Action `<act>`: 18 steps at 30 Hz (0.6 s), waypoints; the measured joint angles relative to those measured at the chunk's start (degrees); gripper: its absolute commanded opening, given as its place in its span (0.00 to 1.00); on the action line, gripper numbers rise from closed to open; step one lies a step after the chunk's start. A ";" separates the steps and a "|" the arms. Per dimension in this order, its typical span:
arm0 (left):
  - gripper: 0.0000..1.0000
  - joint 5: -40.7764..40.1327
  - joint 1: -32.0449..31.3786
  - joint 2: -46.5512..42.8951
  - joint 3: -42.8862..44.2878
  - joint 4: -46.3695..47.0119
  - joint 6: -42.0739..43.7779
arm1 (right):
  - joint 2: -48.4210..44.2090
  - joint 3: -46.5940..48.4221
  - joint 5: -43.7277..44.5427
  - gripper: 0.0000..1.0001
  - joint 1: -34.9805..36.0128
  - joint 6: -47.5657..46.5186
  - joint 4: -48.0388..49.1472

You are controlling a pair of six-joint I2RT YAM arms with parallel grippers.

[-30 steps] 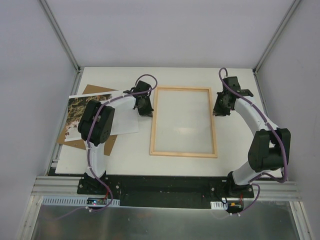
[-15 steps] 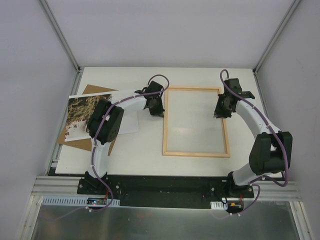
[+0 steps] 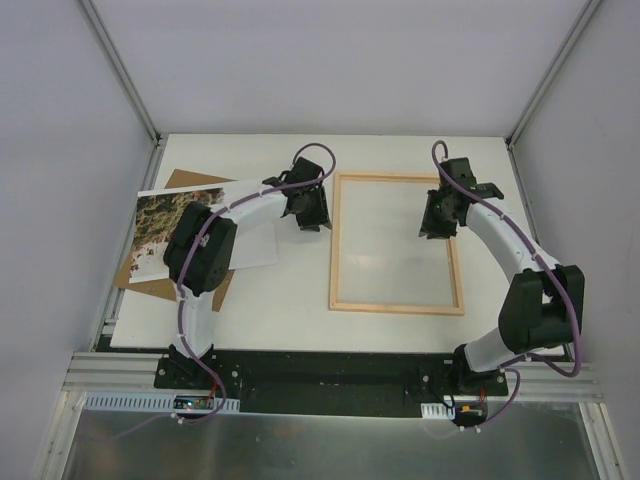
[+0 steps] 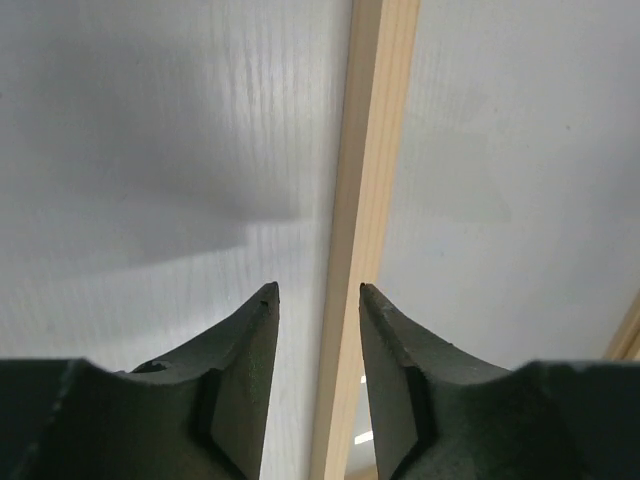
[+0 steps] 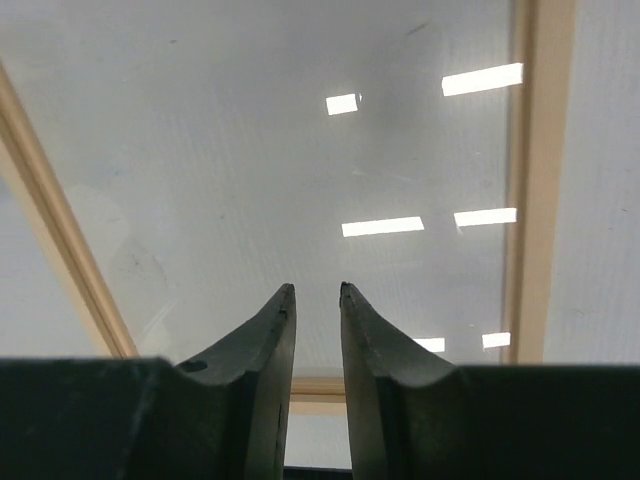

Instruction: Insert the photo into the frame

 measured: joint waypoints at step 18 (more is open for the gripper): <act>0.79 -8.13 14.40 -51.41 -22.36 -17.33 6.64 | 26.01 17.84 -11.56 0.60 28.17 11.61 14.75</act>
